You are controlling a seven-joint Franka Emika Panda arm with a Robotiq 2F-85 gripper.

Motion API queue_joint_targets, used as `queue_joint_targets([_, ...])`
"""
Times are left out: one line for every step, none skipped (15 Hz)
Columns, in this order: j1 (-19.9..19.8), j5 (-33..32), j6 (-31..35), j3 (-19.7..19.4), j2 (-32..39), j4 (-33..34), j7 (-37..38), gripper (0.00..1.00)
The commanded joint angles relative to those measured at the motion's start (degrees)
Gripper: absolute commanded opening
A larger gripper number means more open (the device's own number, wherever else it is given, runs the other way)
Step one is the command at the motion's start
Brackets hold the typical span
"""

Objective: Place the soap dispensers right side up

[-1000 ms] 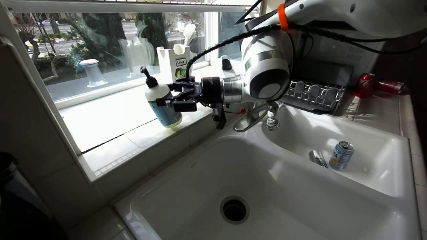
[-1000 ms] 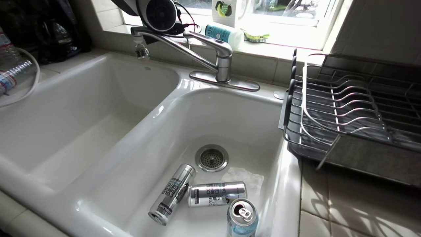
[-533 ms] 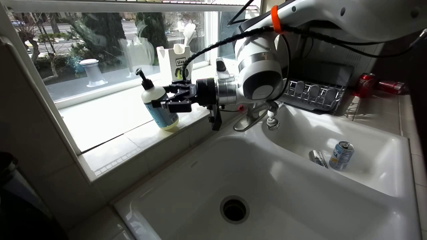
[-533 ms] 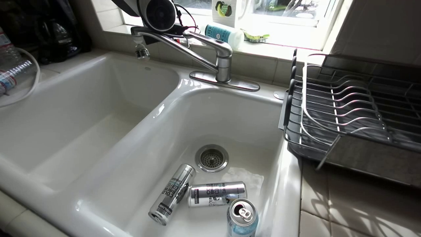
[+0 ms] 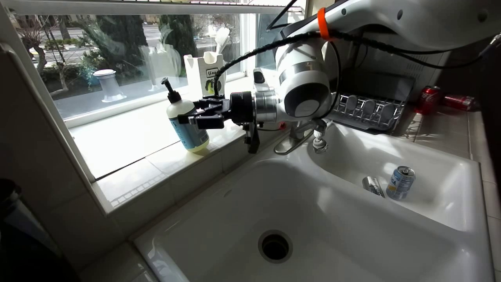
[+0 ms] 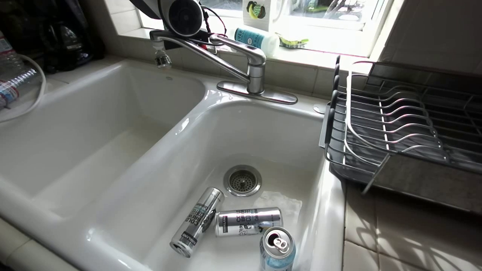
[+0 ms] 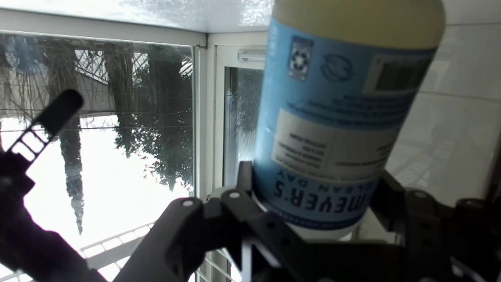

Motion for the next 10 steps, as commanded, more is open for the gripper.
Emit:
queue_joint_targets([0.5,2.5,-2.9,-0.5,2.2,0.1,-0.8,0.46])
queue_joint_targets([0.5,2.5,-2.9,-0.5,2.1,0.2,-0.8,0.93])
queue_joint_targets([0.5,2.3,-2.9,-0.6,2.0,0.1,-0.9,0.94])
queue_joint_targets([0.5,2.1,-3.1,-0.6,1.9,0.0,-0.8,0.99])
queue_joint_targets([0.5,2.1,-3.1,-0.6,1.9,0.0,-0.9,1.00])
queue_joint_targets([0.5,2.0,-3.3,-0.6,1.9,0.0,-0.9,1.00])
queue_joint_targets([0.6,1.9,-3.2,-0.7,1.8,-0.1,-1.0,1.00])
queue_joint_targets([0.8,1.4,-2.7,-0.7,1.3,-0.1,-1.0,1.00])
queue_joint_targets([0.9,1.2,-2.4,-0.7,0.8,-0.2,-0.9,1.00])
queue_joint_targets([1.2,-0.1,-0.9,-0.9,0.0,-0.5,-0.4,1.00])
